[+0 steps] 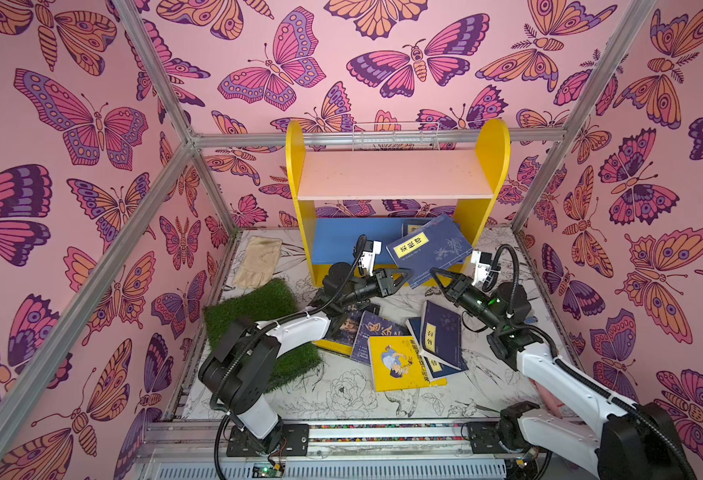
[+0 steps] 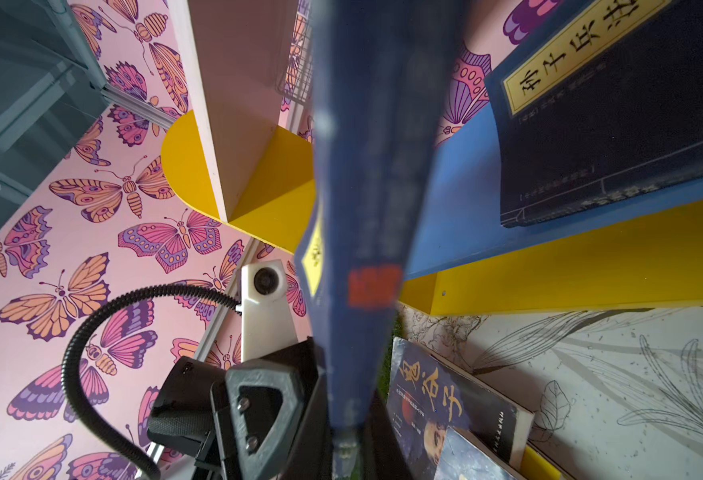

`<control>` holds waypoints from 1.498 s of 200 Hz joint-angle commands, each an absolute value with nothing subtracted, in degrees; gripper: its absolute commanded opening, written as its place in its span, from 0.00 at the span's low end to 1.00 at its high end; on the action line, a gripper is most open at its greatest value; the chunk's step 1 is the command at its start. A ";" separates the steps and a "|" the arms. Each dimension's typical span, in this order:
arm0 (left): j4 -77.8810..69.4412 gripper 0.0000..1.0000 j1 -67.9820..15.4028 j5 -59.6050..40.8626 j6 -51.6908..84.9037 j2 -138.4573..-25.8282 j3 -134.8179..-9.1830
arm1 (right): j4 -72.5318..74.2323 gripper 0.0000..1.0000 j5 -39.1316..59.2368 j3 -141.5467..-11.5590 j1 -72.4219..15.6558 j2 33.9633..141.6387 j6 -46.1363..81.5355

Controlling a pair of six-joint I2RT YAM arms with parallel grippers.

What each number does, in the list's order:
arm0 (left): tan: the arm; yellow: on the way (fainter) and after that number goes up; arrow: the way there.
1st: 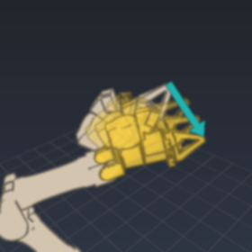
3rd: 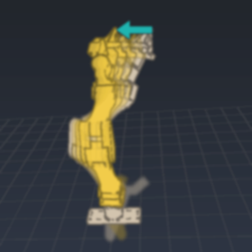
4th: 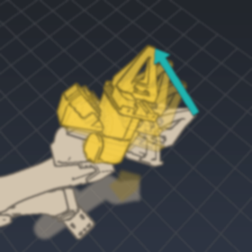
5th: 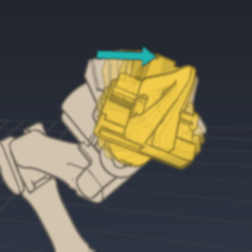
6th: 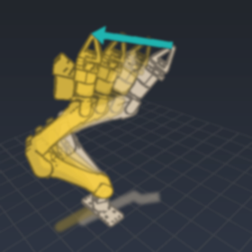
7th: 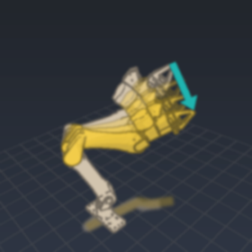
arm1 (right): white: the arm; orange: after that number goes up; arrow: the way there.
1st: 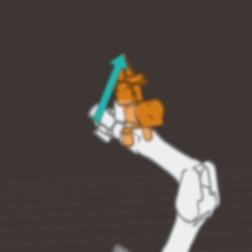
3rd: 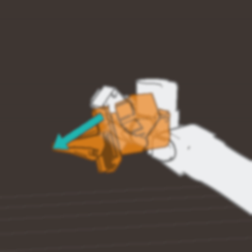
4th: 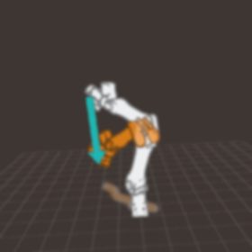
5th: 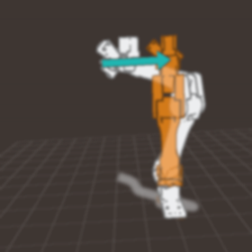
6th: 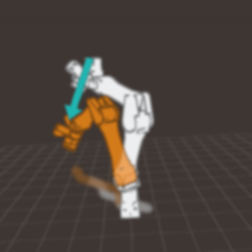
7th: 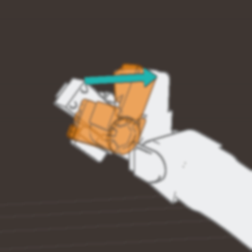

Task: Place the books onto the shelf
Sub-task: 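Lower the book onto the stacked books on the blue shelf with the right gripper, then open the right gripper and draw it back from the shelf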

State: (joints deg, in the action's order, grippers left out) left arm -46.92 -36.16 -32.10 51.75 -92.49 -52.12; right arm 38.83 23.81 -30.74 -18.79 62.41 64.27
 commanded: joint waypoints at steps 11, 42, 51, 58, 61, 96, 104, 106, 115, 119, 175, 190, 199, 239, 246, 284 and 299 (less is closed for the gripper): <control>-34.98 0.80 -36.27 -19.82 42.27 -85.47 -50.31 | 45.20 0.00 19.04 -32.84 -19.07 65.84 65.77; -24.59 0.82 -36.07 -11.66 38.95 -81.90 -48.67 | 47.18 0.00 14.26 -35.15 -19.06 69.62 65.60; -22.59 0.82 -36.11 -10.46 38.48 -81.21 -48.18 | 48.54 0.00 12.55 -35.60 -19.21 70.74 65.74; -21.91 0.82 -36.08 -10.21 38.10 -80.75 -47.62 | 49.67 0.00 11.57 -35.94 -19.25 71.60 65.67; -21.80 0.82 -36.06 -10.20 38.00 -80.50 -47.32 | 50.02 0.00 11.16 -36.21 -19.24 71.99 65.66; -20.07 0.82 -36.05 -9.84 38.23 -79.13 -45.48 | 52.69 0.00 7.35 -38.94 -19.42 76.49 66.05; -19.77 0.82 -36.08 -9.84 38.20 -78.88 -45.27 | 53.58 0.00 6.07 -39.43 -19.58 77.72 66.45; -19.60 0.82 -36.05 -9.84 38.11 -78.81 -45.22 | 53.87 0.00 5.61 -39.57 -19.64 78.15 66.72; -19.40 0.82 -36.10 -9.84 38.09 -78.60 -45.09 | 54.41 0.00 4.47 -40.09 -19.75 79.33 67.37; -19.25 0.82 -36.11 -9.91 37.94 -78.43 -45.08 | 54.81 0.00 4.03 -40.49 -19.84 80.11 67.64; -15.34 0.82 -36.06 -10.46 35.10 -76.88 -45.62 | 59.01 0.00 -2.61 -45.14 -22.68 87.92 70.53; -14.51 0.82 -35.98 -10.46 34.74 -76.44 -45.54 | 59.12 0.00 -5.38 -45.87 -23.53 89.38 71.73; -14.12 0.82 -35.93 -10.30 34.54 -76.13 -45.37 | 59.10 0.00 -6.93 -45.96 -23.91 89.66 72.30; -12.17 0.82 -35.58 -10.55 33.45 -74.42 -44.83 | 56.71 0.00 -12.35 -46.23 -24.66 91.52 73.74; -11.80 0.82 -35.47 -10.58 33.21 -74.07 -44.75 | 55.88 0.00 -12.51 -46.57 -24.61 91.65 73.66; -10.48 0.82 -34.85 -10.55 32.51 -73.50 -44.71 | 48.28 0.03 -12.10 -49.05 -24.61 92.29 74.81; -10.42 0.82 -34.67 -10.48 32.55 -73.56 -44.68 | 45.39 0.16 -11.04 -50.01 -24.60 92.81 76.33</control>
State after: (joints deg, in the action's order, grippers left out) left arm -11.79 -35.24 -10.66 33.78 -74.37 -45.67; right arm 48.40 -10.52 -46.52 -24.27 92.01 73.78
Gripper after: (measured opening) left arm 0.818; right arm 0.091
